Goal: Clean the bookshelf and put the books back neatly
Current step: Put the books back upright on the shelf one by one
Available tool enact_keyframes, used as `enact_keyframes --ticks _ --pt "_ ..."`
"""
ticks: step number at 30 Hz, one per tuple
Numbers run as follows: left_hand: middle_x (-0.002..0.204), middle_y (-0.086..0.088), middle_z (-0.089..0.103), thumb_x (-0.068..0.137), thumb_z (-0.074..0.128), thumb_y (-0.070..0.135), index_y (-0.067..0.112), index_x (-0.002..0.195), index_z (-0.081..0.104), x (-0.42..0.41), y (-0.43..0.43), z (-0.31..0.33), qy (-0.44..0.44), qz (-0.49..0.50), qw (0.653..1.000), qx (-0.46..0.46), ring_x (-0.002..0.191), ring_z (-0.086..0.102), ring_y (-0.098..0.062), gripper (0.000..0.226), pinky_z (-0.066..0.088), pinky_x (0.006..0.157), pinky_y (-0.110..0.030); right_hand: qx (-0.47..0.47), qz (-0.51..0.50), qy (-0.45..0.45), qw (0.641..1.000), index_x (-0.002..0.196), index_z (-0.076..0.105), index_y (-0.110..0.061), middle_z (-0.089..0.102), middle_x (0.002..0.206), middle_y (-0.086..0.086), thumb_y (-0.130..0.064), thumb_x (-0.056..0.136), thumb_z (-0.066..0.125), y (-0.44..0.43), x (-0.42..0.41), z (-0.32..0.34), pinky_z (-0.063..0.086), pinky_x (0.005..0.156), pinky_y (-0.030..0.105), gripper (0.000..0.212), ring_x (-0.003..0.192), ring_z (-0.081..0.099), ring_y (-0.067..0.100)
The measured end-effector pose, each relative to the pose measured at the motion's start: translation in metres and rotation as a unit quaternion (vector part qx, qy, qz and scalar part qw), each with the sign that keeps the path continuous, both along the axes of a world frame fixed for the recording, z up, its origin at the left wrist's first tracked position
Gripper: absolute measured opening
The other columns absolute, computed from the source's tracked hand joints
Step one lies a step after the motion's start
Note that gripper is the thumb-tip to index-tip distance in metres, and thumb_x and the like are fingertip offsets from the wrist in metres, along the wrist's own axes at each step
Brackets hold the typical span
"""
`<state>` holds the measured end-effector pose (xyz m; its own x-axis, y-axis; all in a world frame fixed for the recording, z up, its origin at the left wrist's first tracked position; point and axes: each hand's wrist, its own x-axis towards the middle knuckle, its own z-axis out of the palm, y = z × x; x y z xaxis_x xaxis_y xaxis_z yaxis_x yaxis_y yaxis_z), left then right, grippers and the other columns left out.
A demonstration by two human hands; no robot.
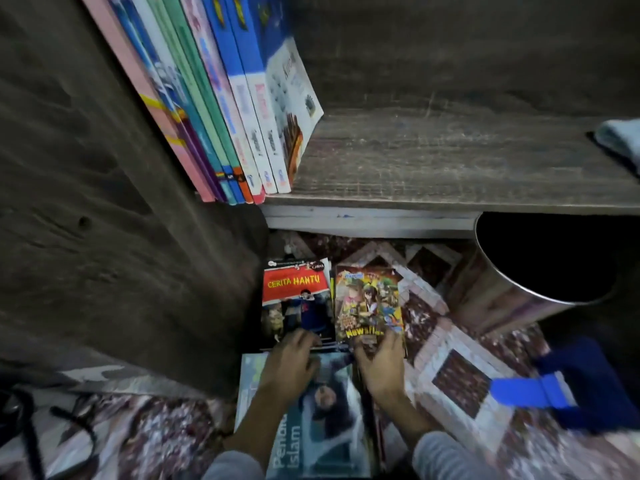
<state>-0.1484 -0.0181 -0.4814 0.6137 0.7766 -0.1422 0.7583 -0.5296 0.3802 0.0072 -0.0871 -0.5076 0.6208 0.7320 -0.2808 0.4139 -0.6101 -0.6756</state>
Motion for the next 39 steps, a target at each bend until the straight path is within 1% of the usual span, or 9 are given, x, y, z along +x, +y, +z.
enact_keyframes --ticks 5,10,15,19,24,27,31,35,39 --pt "0.146 0.003 0.032 0.088 0.056 0.024 0.023 0.146 0.026 0.027 -0.006 -0.037 0.126 -0.098 0.987 -0.015 0.134 0.031 -0.019 0.066 0.03 0.104 -0.028 -0.177 -0.028 0.089 0.98 0.142 0.02 -0.003 0.034 0.141 0.018 -0.053 0.081 0.064 -0.012 0.004 -0.048 0.036 0.101 0.038 0.09 0.129 0.039 0.034" --pt "0.153 -0.003 0.024 0.091 0.05 0.021 0.015 0.149 0.017 0.052 -0.008 -0.056 0.206 -0.152 0.967 0.004 0.137 0.027 -0.024 0.066 0.029 0.107 -0.035 -0.117 -0.082 0.163 0.976 0.122 0.03 -0.012 0.056 0.122 0.012 -0.037 0.075 0.075 -0.011 0.003 -0.067 0.043 0.083 0.03 0.07 0.111 0.057 0.029" --pt "0.147 -0.009 0.035 0.091 0.045 0.008 0.009 0.144 0.03 0.065 -0.012 -0.061 0.199 -0.114 0.973 -0.005 0.134 0.035 -0.026 0.055 0.042 0.098 -0.038 -0.086 -0.12 0.195 0.97 0.102 0.028 -0.016 0.061 0.109 0.017 -0.029 0.071 0.08 -0.013 0.0 -0.083 0.044 0.075 0.031 0.062 0.098 0.06 0.03" --pt "0.145 -0.011 0.035 0.091 0.044 0.004 0.008 0.141 0.033 0.068 -0.013 -0.058 0.202 -0.115 0.973 -0.003 0.13 0.038 -0.028 0.051 0.043 0.095 -0.038 -0.077 -0.139 0.22 0.962 0.102 0.035 -0.015 0.06 0.103 0.011 -0.024 0.06 0.087 -0.015 0.002 -0.088 0.049 0.08 0.034 0.068 0.096 0.061 0.03" --pt "0.147 -0.008 0.028 0.091 0.045 0.008 0.013 0.142 0.028 0.067 -0.014 -0.058 0.211 -0.125 0.969 -0.007 0.134 0.031 -0.026 0.054 0.037 0.099 -0.036 -0.114 -0.171 0.237 0.949 0.126 0.048 -0.01 0.057 0.122 0.009 -0.056 0.039 0.083 -0.026 -0.007 -0.117 0.045 0.098 0.038 0.104 0.113 0.055 0.029" --pt "0.146 -0.008 0.028 0.091 0.048 0.007 0.013 0.143 0.026 0.066 -0.015 -0.057 0.214 -0.124 0.969 -0.013 0.134 0.03 -0.026 0.057 0.038 0.099 -0.035 -0.157 -0.162 0.244 0.943 0.12 0.058 -0.004 0.059 0.121 0.012 -0.056 0.034 0.083 -0.023 -0.006 -0.123 0.048 0.096 0.039 0.103 0.11 0.057 0.029" --pt "0.146 -0.007 0.027 0.089 0.052 0.008 0.013 0.143 0.026 0.064 -0.018 -0.057 0.211 -0.121 0.97 -0.026 0.133 0.031 -0.026 0.06 0.041 0.096 -0.035 -0.147 -0.182 0.308 0.922 0.09 0.071 -0.001 0.072 0.093 0.015 -0.027 0.035 0.095 -0.016 0.006 -0.129 0.057 0.079 0.043 0.066 0.087 0.068 0.03" --pt "0.147 -0.004 0.026 0.084 0.058 0.012 0.015 0.143 0.026 0.061 -0.015 -0.057 0.212 -0.132 0.968 -0.031 0.132 0.032 -0.025 0.067 0.04 0.098 -0.035 -0.124 -0.182 0.315 0.923 0.105 0.066 -0.014 0.067 0.105 0.006 -0.054 0.003 0.084 -0.024 0.01 -0.163 0.055 0.087 0.041 0.111 0.101 0.063 0.027" --pt "0.147 -0.003 0.028 0.085 0.062 0.019 0.016 0.146 0.024 0.06 -0.008 -0.061 0.223 -0.15 0.963 -0.024 0.134 0.032 -0.023 0.072 0.038 0.1 -0.036 -0.093 -0.155 0.349 0.919 0.107 0.065 -0.009 0.069 0.104 0.011 -0.02 0.036 0.095 -0.021 0.01 -0.098 0.056 0.077 0.031 0.078 0.094 0.066 0.024"
